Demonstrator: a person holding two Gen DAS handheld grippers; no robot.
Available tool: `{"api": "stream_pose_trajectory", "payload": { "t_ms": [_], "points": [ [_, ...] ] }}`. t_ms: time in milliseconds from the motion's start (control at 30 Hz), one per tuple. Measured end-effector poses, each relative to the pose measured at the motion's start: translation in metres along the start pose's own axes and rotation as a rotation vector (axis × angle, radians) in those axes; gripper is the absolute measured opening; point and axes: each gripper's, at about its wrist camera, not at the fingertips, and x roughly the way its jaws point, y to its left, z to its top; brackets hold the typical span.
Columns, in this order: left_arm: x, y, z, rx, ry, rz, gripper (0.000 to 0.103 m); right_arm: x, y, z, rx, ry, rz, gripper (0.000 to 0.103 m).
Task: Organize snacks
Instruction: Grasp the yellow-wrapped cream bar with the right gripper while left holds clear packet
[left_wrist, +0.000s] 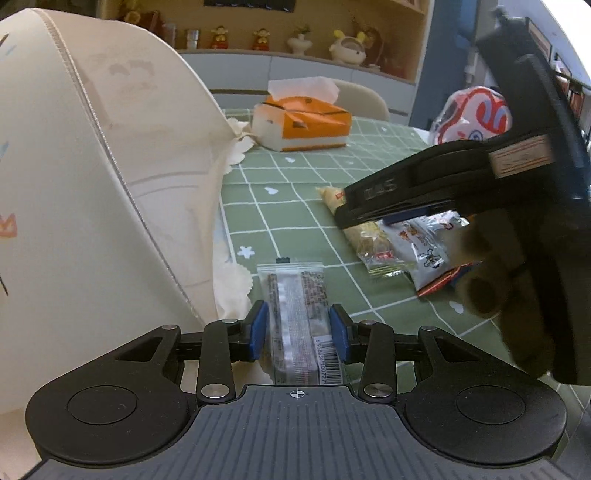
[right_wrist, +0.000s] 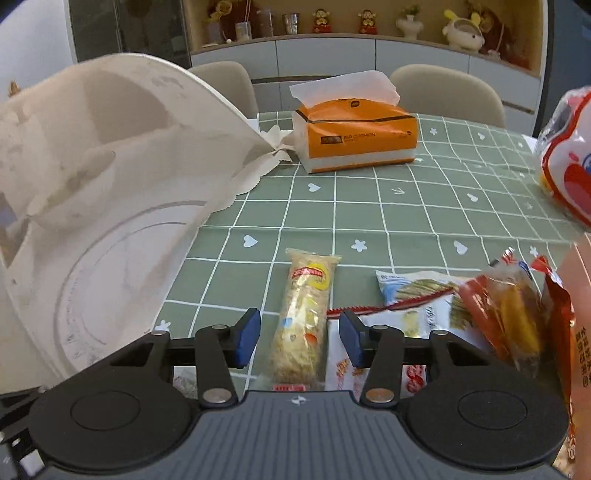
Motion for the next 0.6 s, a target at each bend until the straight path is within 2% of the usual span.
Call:
{"api": "stream_pose_trajectory", "payload": {
  "t_ms": [100,267,500,533,600],
  "points": [
    [-0.001,-0.001,-0.002,0.003,-0.008,0.000,0.042,0.007,0.004,-0.001,-0.004,0.044,-0.005,0.034],
    [-0.001,0.003,-0.002,-0.017,-0.009,-0.016,0.042,-0.002,0.004,-0.009,0.038,0.101,0.070,0.034],
    [-0.002,0.003,-0.002,-0.015,-0.002,-0.020,0.043,0.004,0.011,-0.007,0.022,0.077,0.026,0.033],
    [-0.002,0.003,-0.002,-0.018,-0.003,-0.023,0.043,0.005,0.013,-0.007,0.004,0.075,0.018,0.029],
    [-0.002,0.005,-0.001,-0.033,0.004,-0.034,0.042,0.001,0.013,-0.008,-0.005,0.074,0.016,0.029]
  ]
}}
